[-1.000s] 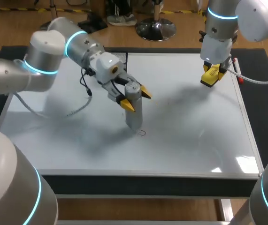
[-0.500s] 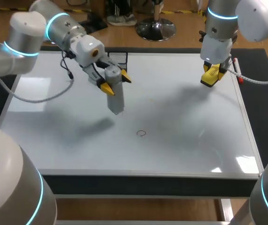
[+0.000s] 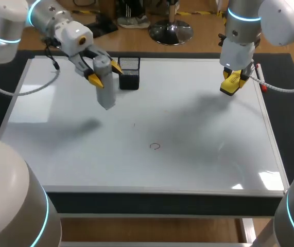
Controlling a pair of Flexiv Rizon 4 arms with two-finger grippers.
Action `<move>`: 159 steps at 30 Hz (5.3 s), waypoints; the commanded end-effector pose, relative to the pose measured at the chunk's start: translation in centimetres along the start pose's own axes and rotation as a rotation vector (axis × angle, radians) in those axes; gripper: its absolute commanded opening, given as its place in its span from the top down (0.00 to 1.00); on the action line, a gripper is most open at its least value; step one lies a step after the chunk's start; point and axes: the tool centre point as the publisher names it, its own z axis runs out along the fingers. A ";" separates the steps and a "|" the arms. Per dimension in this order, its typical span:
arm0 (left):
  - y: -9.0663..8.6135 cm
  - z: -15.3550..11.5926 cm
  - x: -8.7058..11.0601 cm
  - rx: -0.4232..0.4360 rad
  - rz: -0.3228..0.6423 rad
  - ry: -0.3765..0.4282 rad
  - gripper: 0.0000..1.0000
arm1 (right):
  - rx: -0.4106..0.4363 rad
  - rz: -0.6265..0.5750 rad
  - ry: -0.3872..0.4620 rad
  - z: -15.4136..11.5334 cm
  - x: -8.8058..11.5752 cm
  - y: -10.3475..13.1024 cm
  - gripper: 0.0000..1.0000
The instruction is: Pick up the inspection probe, press it on each red-marked spot on the whiteboard one by one, put down the probe, pick up the eraser, and wipe off all the red marks.
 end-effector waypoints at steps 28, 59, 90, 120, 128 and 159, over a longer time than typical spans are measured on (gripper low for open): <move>1.8 -9.7 0.9 -0.017 0.007 -0.124 1.00 | 0.001 -0.002 0.004 -0.1 -0.1 -0.1 1.00; 1.8 -9.7 0.9 -0.017 0.007 -0.124 1.00 | 0.061 -0.098 0.009 -0.4 0.7 5.8 1.00; 1.8 -9.7 0.9 -0.017 0.007 -0.124 1.00 | 0.064 -0.432 0.055 1.7 -2.4 26.3 1.00; 1.8 -9.7 0.9 -0.017 0.007 -0.124 1.00 | 0.042 -0.756 0.000 3.8 -7.3 36.6 1.00; 1.8 -9.7 0.9 -0.017 0.007 -0.124 1.00 | 0.043 -0.780 -0.027 4.2 -7.9 37.5 1.00; 1.8 -9.7 0.9 -0.017 0.007 -0.124 1.00 | -0.004 -0.657 0.023 6.6 -5.3 32.9 1.00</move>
